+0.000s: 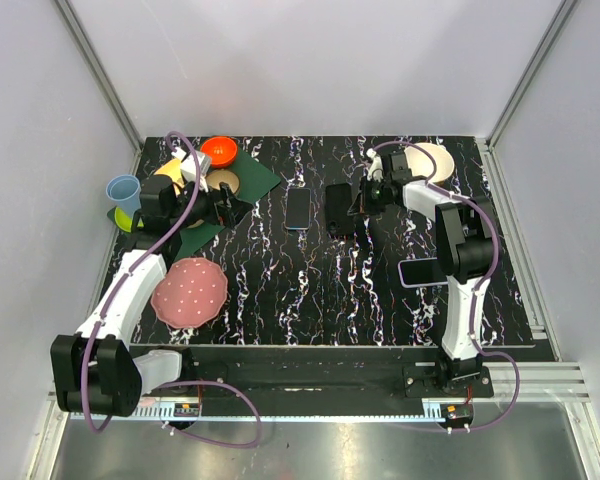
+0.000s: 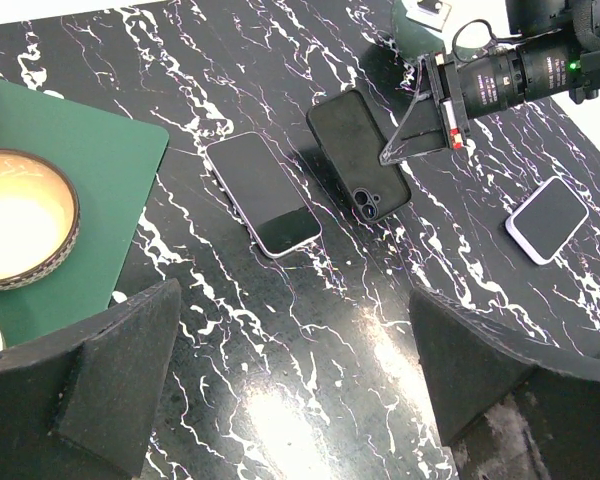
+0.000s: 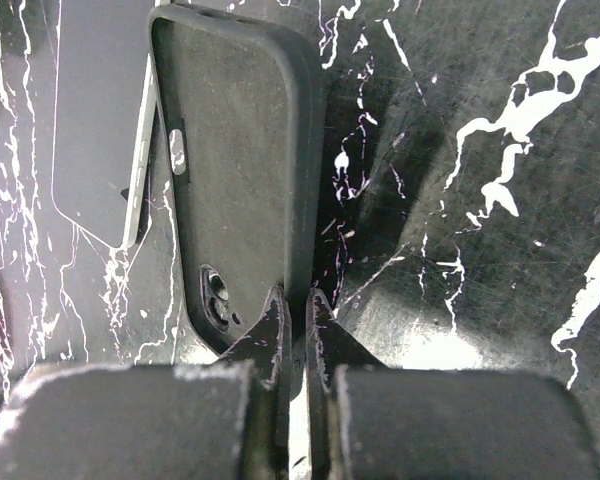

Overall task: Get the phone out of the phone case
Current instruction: Place the phone case at the center of the board.

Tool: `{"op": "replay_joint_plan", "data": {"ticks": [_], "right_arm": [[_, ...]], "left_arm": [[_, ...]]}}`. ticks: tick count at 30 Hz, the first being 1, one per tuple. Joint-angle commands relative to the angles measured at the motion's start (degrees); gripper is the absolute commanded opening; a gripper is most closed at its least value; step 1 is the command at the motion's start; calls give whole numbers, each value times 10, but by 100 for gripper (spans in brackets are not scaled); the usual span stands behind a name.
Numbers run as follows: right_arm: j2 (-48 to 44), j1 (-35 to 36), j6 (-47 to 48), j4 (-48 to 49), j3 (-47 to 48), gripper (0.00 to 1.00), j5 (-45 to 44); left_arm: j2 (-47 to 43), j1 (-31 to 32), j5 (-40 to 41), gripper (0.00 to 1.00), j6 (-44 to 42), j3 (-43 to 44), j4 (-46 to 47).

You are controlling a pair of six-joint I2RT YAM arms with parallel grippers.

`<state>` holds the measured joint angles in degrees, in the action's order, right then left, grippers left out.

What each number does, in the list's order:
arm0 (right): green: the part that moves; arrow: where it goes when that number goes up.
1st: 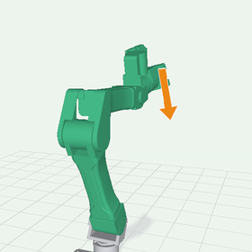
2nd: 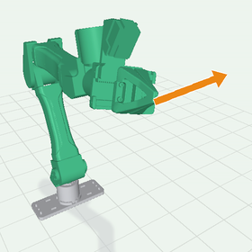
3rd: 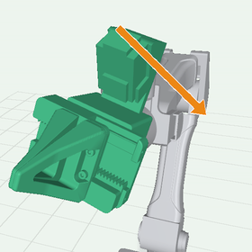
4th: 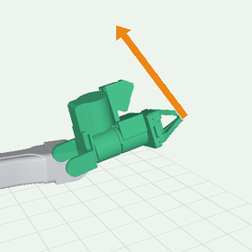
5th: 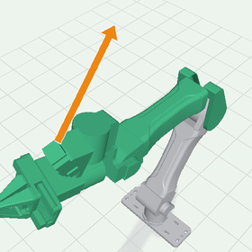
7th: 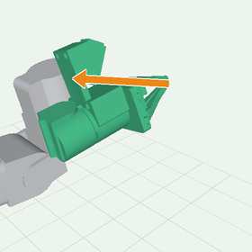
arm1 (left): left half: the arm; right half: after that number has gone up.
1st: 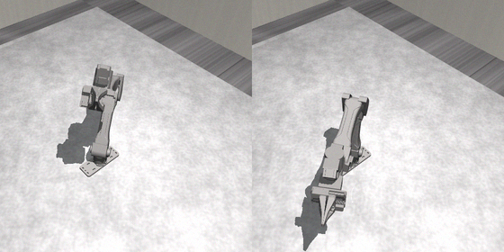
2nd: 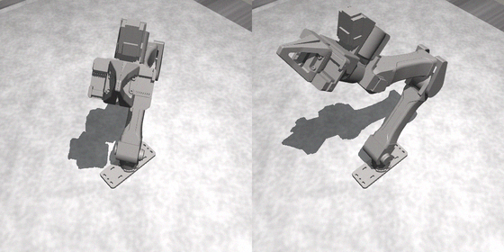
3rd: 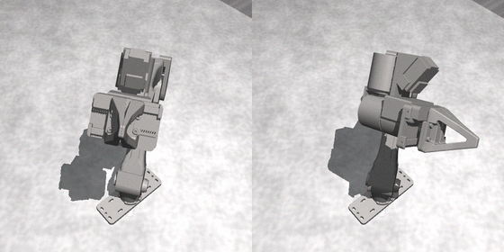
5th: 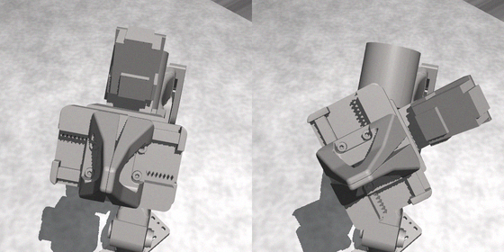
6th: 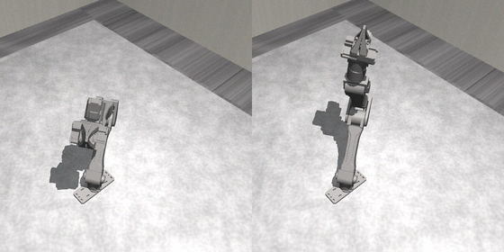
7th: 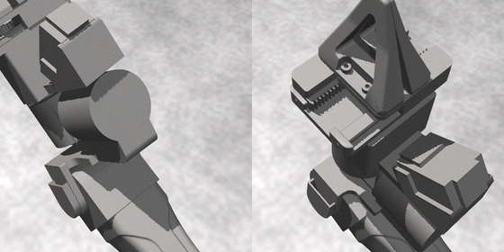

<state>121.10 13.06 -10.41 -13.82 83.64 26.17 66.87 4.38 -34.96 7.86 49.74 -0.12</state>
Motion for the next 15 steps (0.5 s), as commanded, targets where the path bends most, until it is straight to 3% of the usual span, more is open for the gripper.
{"op": "replay_joint_plan", "data": {"ticks": [1,15], "right_arm": [[12,-14,0,-2,31,0,0],[32,-26,9,-16,52,0,-8]], "left_arm": [[-2,-3,-5,99,-1,-4,33],[5,-3,-8,99,0,-10,42]]}}
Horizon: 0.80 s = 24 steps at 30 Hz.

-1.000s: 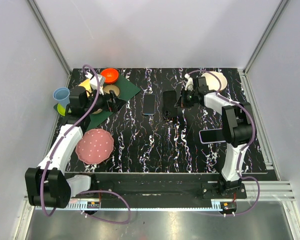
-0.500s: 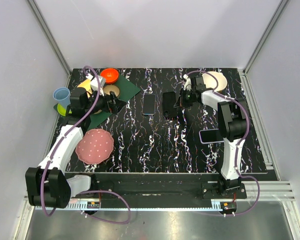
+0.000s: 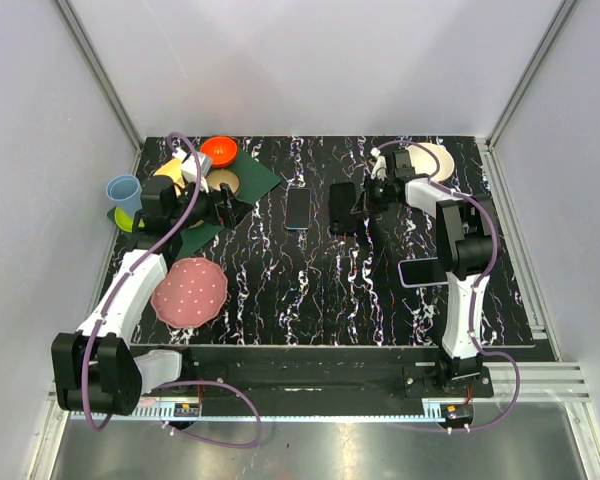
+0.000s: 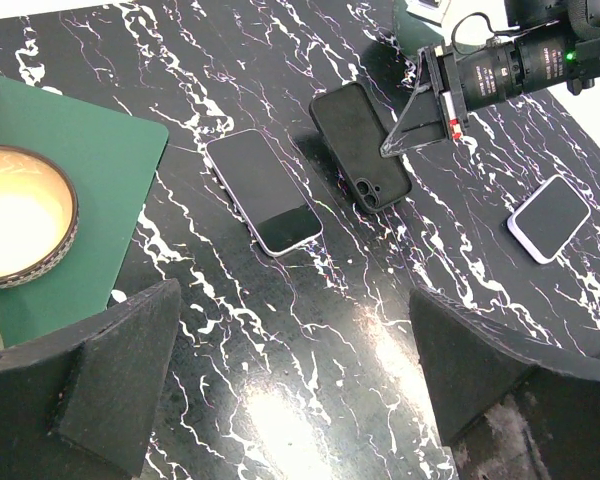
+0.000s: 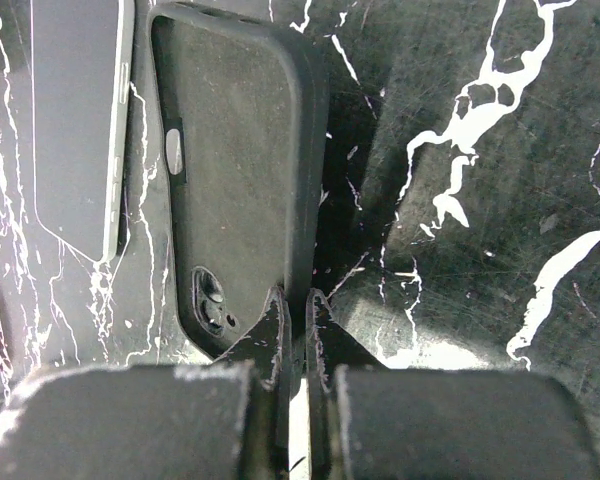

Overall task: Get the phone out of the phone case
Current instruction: Place the phone case at the center of the board.

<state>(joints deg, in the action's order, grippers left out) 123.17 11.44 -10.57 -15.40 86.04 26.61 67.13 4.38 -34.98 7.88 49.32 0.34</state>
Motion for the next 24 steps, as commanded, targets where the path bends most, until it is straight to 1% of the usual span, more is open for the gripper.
{"op": "replay_joint_plan", "data": {"ticks": [1,4,7,11,12,15,24], "right_arm": [[12,-11,11,1,29,0,-12],[15,-11,13,0,30,0,-14],[15,-12,16,-2,29,4,-17],[18,-12,17,-2,32,15,-24],[19,-12,18,-2,33,20,-26],[21,-13,20,-4,35,26,-29],[12,-14,23,-5,34,31,-41]], "left_arm": [[3,-3,-9,99,-1,-5,37],[4,-3,-10,99,0,-5,38],[5,-3,-10,99,1,-6,39],[7,-3,-11,99,3,-7,40],[7,-3,-11,99,4,-7,39],[7,-3,-12,99,4,-8,41],[8,-3,-14,99,6,-10,42]]}}
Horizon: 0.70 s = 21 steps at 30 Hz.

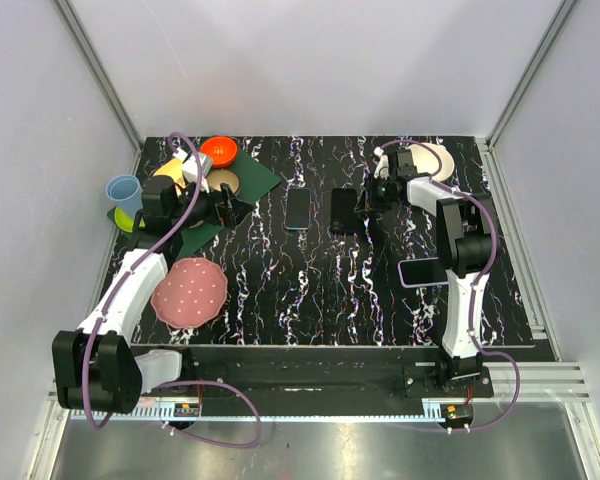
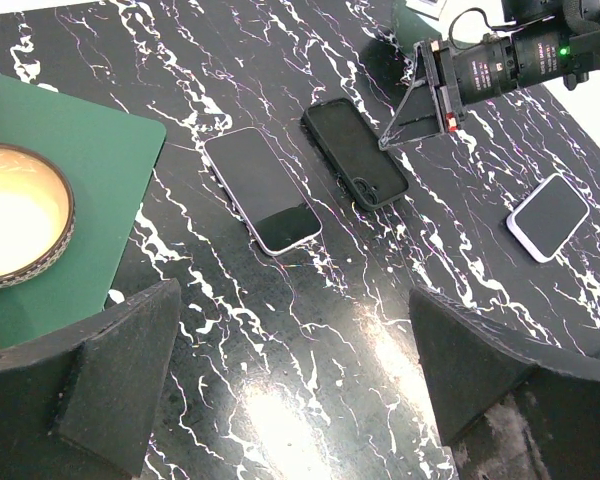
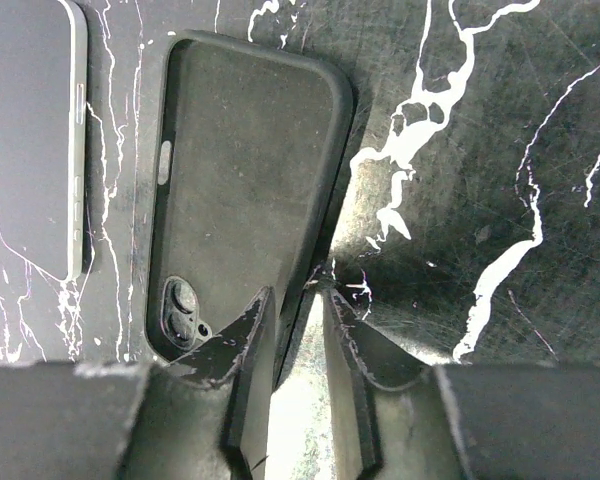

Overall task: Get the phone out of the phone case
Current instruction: Place the phone case at the center of the board.

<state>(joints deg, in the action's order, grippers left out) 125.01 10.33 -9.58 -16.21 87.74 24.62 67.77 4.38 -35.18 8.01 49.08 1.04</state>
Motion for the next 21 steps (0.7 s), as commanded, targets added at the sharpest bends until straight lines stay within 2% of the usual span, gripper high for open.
{"op": "replay_joint_plan", "data": {"ticks": [1,7,11,15,21], "right_arm": [[-7,-4,16,3,16,32,-23],[-43,-6,47,2,9,40,-27],[-88,-7,75,0,-8,60,-18],[-137,-8,108,1,-33,72,2],[-224,-10,184,6,-101,84,46]], "left_arm": [[2,-3,-12,99,5,-7,36],[1,-4,-12,99,6,-7,36],[-2,-5,-14,99,7,-8,35],[-4,-7,-16,99,9,-7,35],[-7,-7,-16,99,7,-6,35]]}}
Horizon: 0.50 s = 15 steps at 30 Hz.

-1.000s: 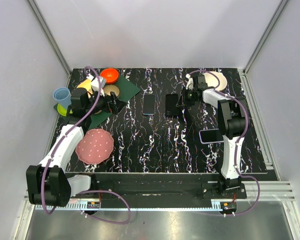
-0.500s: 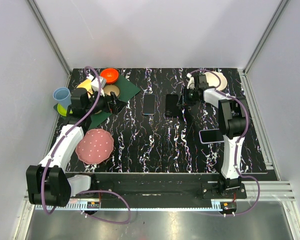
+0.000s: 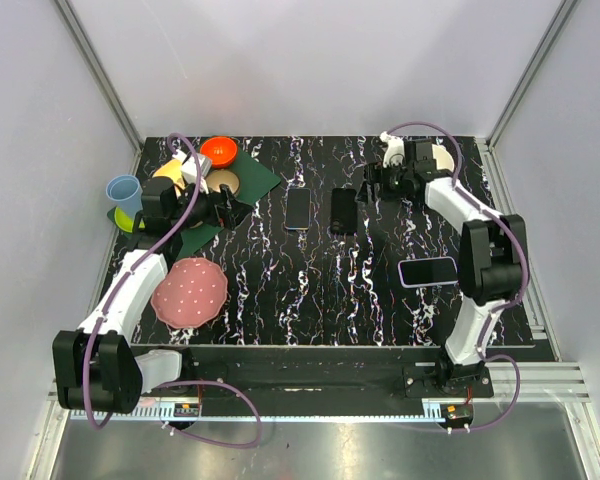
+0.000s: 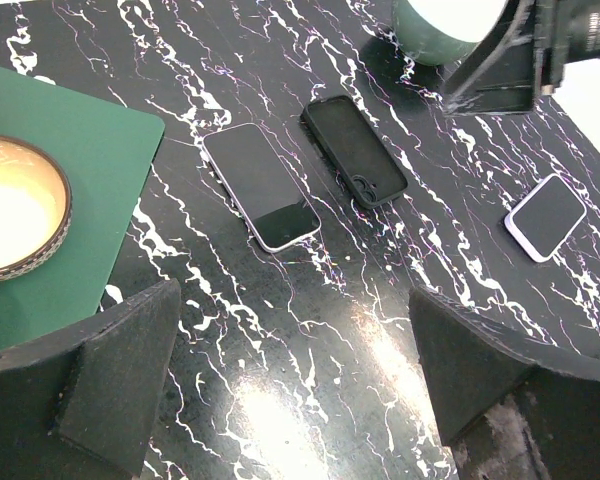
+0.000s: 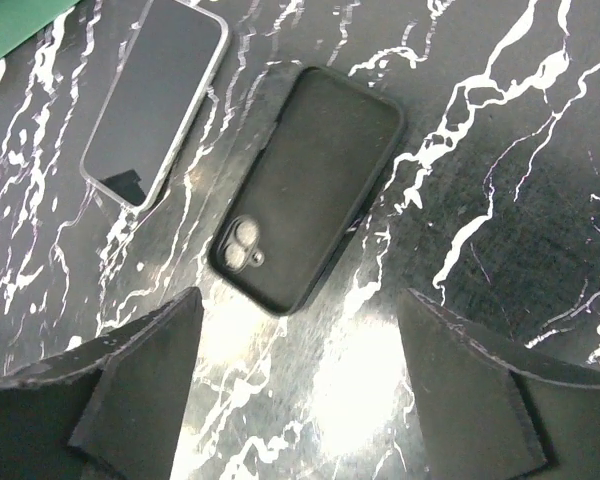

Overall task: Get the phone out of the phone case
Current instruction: Place the phone case at the center of the board.

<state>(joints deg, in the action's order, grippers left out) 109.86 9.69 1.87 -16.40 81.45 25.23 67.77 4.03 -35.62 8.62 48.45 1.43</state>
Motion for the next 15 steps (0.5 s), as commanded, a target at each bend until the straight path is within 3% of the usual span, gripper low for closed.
{"op": "replay_joint_plan", "data": {"ticks": [1,7,15], "right_arm": [[-86,-3,90,19,-51,86,40],[-198,-4,208,13,-132,100,62],[-303,-3,389,-147,-156,100,80]], "left_arm": [[-8,-3,-9,99,1,2,31],[-25,-6,-4,99,-4,4,21],[-58,-8,19,99,-29,24,-10]]}}
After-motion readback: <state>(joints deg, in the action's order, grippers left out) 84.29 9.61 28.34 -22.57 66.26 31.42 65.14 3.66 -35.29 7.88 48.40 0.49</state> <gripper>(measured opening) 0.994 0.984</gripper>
